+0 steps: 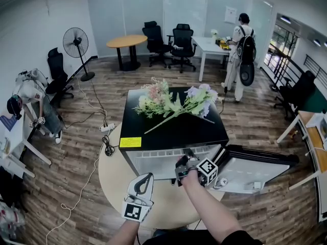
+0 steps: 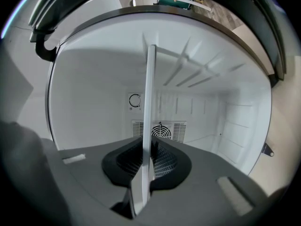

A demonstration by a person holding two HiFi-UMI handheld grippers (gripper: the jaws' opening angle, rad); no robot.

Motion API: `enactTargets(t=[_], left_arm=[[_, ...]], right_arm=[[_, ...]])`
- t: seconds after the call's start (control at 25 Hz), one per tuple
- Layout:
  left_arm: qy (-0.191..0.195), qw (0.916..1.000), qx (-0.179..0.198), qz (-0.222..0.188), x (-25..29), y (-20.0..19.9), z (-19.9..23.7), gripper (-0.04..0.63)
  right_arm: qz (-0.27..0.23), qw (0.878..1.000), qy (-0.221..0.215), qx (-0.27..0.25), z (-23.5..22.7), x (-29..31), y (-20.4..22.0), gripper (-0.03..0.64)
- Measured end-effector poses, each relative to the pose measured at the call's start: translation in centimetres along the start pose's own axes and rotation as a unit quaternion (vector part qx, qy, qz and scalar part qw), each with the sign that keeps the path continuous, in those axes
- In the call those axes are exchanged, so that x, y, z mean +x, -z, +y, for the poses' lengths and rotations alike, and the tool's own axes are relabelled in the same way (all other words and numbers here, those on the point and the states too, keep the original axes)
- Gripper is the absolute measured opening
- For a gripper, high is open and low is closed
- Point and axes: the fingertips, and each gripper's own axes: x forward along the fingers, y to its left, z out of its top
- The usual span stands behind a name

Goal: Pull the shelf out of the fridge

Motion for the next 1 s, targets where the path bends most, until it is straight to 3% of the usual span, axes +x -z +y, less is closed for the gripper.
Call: enactTargets(t=[0.4, 1.0], left_arm=[[-0.001, 0.9999, 0.011, -0.010, 0.0, -0.1, -0.3, 0.000], [0.005, 0.9999, -0.002, -0.010, -0.3, -0.7, -0.8, 0.000]], right_arm=[[0.001, 1.000, -0.003, -0.009, 0.1, -1.7, 0.3, 0.034], [-0.001, 1.000, 0.006, -0.010, 0.0, -4.3, 1.1, 0.034]])
